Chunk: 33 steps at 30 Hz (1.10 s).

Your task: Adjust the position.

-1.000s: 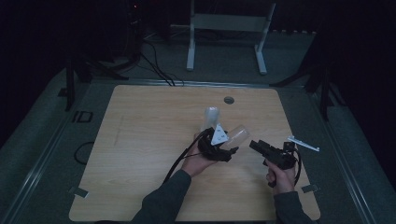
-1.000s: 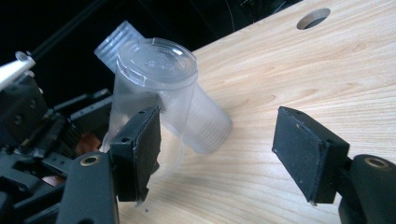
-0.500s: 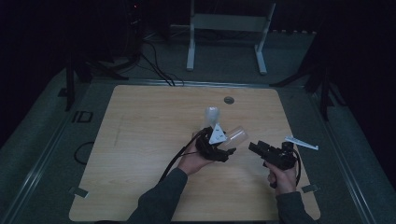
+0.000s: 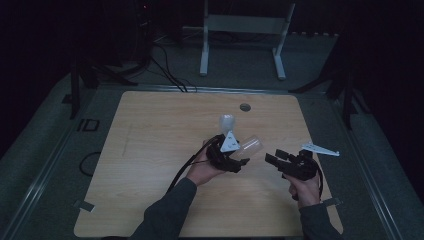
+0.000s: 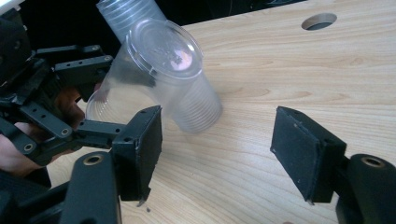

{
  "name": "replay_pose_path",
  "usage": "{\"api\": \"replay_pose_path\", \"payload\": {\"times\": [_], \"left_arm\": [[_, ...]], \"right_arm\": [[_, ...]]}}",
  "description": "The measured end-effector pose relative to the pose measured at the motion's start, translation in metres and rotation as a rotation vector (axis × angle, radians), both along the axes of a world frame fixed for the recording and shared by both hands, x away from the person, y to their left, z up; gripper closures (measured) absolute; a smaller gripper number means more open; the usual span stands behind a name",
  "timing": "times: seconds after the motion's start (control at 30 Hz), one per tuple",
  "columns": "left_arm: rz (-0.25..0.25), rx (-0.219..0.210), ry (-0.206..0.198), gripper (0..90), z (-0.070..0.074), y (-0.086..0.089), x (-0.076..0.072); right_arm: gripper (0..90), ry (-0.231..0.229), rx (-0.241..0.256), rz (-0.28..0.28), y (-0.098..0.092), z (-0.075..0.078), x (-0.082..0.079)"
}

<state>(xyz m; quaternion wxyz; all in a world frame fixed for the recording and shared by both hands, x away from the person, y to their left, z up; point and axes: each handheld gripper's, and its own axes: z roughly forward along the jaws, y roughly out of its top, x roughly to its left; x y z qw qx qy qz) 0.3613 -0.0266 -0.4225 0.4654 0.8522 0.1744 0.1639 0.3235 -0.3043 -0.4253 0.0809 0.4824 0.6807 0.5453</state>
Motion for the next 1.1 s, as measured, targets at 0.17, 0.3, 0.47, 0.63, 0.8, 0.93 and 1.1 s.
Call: {"api": "replay_pose_path", "payload": {"times": [0.17, 0.3, 0.47, 0.63, 0.8, 0.93, 1.1], "left_arm": [[-0.013, 0.017, 0.002, 29.6, 0.001, 0.000, 0.000], [-0.024, 0.032, 0.004, 29.6, 0.001, 0.001, 0.001], [-0.035, 0.050, -0.002, 29.7, 0.003, 0.002, 0.001], [-0.036, 0.056, -0.004, 29.8, 0.004, 0.003, 0.001], [-0.039, 0.060, -0.005, 29.8, 0.005, 0.004, 0.001], [-0.051, 0.076, -0.007, 29.8, 0.007, 0.004, 0.001], [-0.067, 0.091, -0.009, 29.8, 0.010, 0.003, 0.001]], "right_arm": [[31.6, -0.013, -0.027, 0.029, 0.001, 0.006, 0.000], [29.7, -0.012, -0.041, 0.040, 0.001, 0.009, 0.001], [27.9, -0.020, -0.069, 0.049, -0.001, 0.014, 0.001], [27.2, -0.022, -0.094, 0.057, -0.002, 0.018, 0.001], [27.0, -0.024, -0.128, 0.072, -0.002, 0.021, 0.001], [24.2, -0.028, -0.166, 0.082, -0.001, 0.025, 0.001], [22.6, -0.032, -0.210, 0.095, -0.001, 0.029, 0.002]]}}
